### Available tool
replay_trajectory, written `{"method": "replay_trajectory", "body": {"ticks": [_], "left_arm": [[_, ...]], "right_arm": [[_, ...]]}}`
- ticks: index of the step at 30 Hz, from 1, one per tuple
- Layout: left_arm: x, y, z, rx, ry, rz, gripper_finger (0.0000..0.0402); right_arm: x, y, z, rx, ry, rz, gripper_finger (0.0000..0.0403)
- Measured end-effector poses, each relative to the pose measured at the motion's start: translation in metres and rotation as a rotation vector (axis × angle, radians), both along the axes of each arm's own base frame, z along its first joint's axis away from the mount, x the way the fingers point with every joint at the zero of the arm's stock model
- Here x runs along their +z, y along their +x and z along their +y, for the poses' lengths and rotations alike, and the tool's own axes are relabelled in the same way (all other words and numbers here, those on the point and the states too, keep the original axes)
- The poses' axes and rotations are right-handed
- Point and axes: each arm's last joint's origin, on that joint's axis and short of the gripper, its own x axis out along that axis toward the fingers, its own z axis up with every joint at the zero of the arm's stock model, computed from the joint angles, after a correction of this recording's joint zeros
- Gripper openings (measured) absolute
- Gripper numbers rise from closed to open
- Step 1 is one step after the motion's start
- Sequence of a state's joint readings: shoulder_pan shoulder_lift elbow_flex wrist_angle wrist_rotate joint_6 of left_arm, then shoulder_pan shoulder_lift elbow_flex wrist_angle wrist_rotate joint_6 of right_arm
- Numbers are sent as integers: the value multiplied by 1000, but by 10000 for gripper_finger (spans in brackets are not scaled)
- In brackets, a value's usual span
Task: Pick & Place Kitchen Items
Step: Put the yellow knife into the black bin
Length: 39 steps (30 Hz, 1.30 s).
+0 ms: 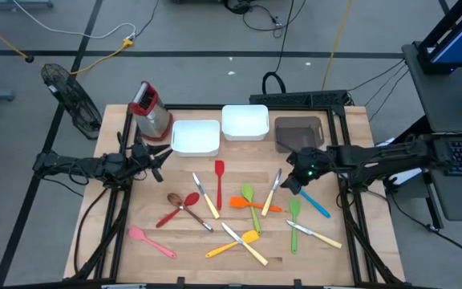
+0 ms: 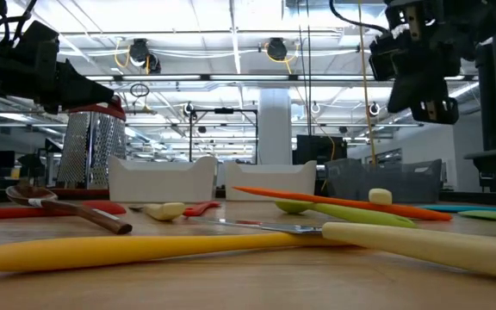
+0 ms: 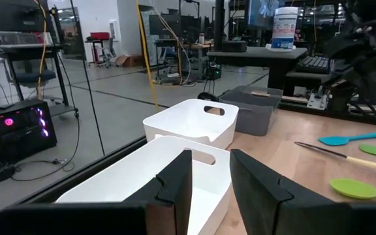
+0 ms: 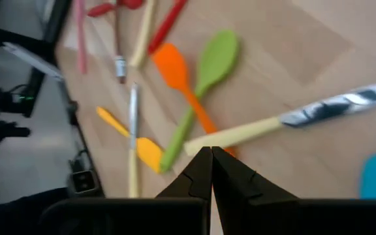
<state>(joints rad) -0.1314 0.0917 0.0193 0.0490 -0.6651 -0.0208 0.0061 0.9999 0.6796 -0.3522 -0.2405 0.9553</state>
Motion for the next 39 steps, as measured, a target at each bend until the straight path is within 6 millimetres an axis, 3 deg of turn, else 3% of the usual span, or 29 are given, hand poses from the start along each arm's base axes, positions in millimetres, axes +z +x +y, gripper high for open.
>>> {"method": "replay_trajectory", "body": {"ticks": [8, 20, 26, 39], "left_arm": [[0, 0, 0, 0, 0, 0, 106], [0, 0, 0, 0, 11, 7, 106], [0, 0, 0, 0, 14, 9, 106], [0, 0, 0, 0, 14, 9, 106]], "right_arm": [[-1, 15, 18, 6, 81, 20, 1], [33, 46, 21, -150, -23, 295, 0], [20, 58, 23, -158, -8, 357, 0], [1, 52, 21, -170, 56, 434, 14]]}}
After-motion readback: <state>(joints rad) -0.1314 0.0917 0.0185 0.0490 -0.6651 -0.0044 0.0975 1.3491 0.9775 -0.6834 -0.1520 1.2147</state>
